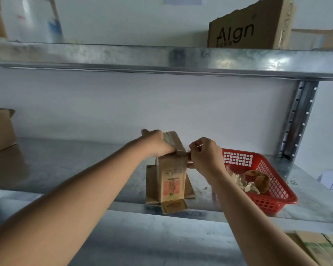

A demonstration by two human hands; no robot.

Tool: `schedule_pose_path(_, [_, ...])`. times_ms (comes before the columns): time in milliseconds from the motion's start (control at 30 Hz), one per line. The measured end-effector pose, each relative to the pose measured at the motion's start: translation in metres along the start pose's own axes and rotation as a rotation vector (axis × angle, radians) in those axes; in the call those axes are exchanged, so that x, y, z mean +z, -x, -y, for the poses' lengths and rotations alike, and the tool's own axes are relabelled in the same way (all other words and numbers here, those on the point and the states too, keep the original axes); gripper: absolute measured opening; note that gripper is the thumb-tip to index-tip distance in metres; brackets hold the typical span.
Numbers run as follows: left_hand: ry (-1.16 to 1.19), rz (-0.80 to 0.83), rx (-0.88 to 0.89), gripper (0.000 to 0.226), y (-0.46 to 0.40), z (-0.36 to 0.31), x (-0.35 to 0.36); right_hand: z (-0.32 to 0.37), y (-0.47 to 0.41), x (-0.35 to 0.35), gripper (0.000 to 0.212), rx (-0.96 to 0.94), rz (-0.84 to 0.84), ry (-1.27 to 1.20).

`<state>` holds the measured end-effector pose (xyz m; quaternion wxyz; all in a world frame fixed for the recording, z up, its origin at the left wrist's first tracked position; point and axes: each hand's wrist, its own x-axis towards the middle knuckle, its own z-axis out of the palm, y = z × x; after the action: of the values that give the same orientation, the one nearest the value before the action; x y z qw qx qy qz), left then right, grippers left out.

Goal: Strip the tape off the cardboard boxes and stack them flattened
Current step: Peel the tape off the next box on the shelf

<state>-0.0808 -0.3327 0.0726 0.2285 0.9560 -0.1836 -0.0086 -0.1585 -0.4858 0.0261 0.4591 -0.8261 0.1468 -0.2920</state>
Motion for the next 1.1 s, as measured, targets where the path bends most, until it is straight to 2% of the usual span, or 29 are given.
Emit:
schedule_pose_path(33, [0.047,0.022,0.007,0.035,0.001,0.002,-0.001,0.005,0.004,0.006,0.012,0.044,0.038,-0.102])
schedule_pose_path(67, [0.075,0.049,0.025,0.027,0.002,0.005,-0.001,0.010,0.009,0.011,0.011,0.092,0.082,-0.200])
schedule_pose_path(100, [0.088,0.093,0.045,0.031,0.003,0.009,-0.001,0.015,0.012,0.016,0.011,0.134,0.122,-0.276])
schedule_pose_path(133, [0.090,0.140,0.064,0.044,0.005,0.014,-0.001,0.018,0.013,0.020,0.012,0.166,0.155,-0.326])
schedule_pose_path(167, [0.079,0.176,0.084,0.058,0.007,0.019,-0.002,0.020,0.014,0.023,0.013,0.192,0.183,-0.356])
schedule_pose_path(233, [0.060,0.206,0.137,0.070,0.010,0.028,-0.006,0.020,0.013,0.024,0.012,0.221,0.204,-0.376])
schedule_pose_path(333, [0.028,0.324,0.215,0.075,0.011,0.035,-0.016,0.015,0.009,0.020,0.009,0.177,0.095,-0.386])
schedule_pose_path(400, [-0.093,0.374,0.239,0.080,0.010,0.036,-0.027,0.011,0.006,0.013,0.012,0.127,-0.005,-0.378])
schedule_pose_path(533, [-0.287,0.444,0.179,0.084,0.002,0.044,-0.048,0.003,-0.003,-0.011,0.021,0.125,-0.230,-0.406])
schedule_pose_path(633, [-0.418,0.375,0.158,0.090,0.001,0.048,-0.057,-0.003,-0.008,-0.025,0.025,0.146,-0.365,-0.447])
schedule_pose_path(733, [-0.385,0.245,0.191,0.085,0.002,0.045,-0.050,-0.004,-0.006,-0.027,0.024,0.125,-0.377,-0.523])
schedule_pose_path(833, [-0.238,0.227,0.171,0.063,0.001,0.043,-0.029,0.003,-0.004,-0.017,0.007,0.052,-0.277,-0.641])
schedule_pose_path(900, [-0.203,0.201,0.189,0.062,0.000,0.044,-0.016,0.008,-0.006,-0.012,0.020,0.025,-0.116,-0.703])
schedule_pose_path(1033, [-0.344,0.155,0.286,0.074,-0.006,0.052,0.001,0.014,-0.011,-0.012,0.051,-0.080,0.317,-0.775])
schedule_pose_path(1100, [-0.361,0.160,0.312,0.077,-0.006,0.058,0.002,0.019,-0.010,-0.011,0.053,-0.126,0.403,-0.759])
